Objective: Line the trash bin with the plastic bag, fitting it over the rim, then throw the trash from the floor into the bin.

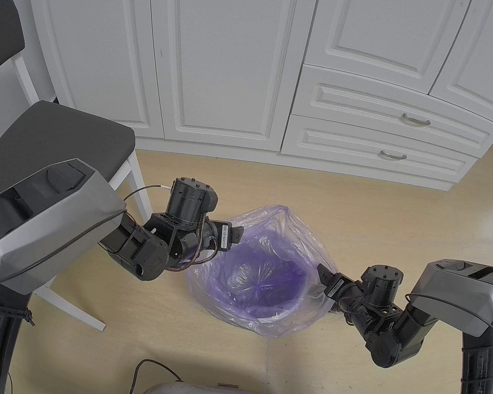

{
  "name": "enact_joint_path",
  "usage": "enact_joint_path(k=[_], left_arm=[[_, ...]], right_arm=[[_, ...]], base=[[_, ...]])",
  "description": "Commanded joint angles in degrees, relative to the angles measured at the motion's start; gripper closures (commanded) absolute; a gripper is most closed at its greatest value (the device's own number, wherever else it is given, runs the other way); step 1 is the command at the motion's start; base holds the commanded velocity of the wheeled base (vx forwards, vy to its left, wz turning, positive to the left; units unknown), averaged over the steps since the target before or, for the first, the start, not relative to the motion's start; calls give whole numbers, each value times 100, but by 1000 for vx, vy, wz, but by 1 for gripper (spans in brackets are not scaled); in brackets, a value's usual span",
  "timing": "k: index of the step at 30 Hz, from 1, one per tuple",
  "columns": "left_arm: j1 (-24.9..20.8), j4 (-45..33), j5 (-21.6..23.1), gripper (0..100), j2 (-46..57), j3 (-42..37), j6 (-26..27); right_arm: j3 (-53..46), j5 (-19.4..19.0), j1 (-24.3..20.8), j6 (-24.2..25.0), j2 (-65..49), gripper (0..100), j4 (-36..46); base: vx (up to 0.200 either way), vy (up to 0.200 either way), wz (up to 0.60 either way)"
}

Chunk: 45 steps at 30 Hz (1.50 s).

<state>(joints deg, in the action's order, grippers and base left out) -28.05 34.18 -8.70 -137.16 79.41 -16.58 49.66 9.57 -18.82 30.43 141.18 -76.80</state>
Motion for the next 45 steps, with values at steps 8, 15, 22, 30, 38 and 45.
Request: enact_joint_path(k=[8,15,22,30,38,45], left_arm=[[397,-34,-35,0,-619,804,-30],[520,-149,-281,0,-1305,1745,-30],[634,-439,-430,0,-1683,2641,-293],[643,-694,-430,0,-1859,3221,-645],[722,-1045,-439,0,-2140,3518,-706],[898,-1186,-378,0,-2386,3518,-689]], right_arm=[[412,10,80,25,305,0,130],[1212,10,221,121,472,0,851],[1863,10,300,526,472,0,1668],[2522,-8,344,1018,472,0,2662],[2689,10,335,1150,542,0,2996],[2768,10,274,1141,648,0,3180]], base=[[0,0,0],[0,0,0],[0,0,0],[0,0,0],[0,0,0],[0,0,0]])
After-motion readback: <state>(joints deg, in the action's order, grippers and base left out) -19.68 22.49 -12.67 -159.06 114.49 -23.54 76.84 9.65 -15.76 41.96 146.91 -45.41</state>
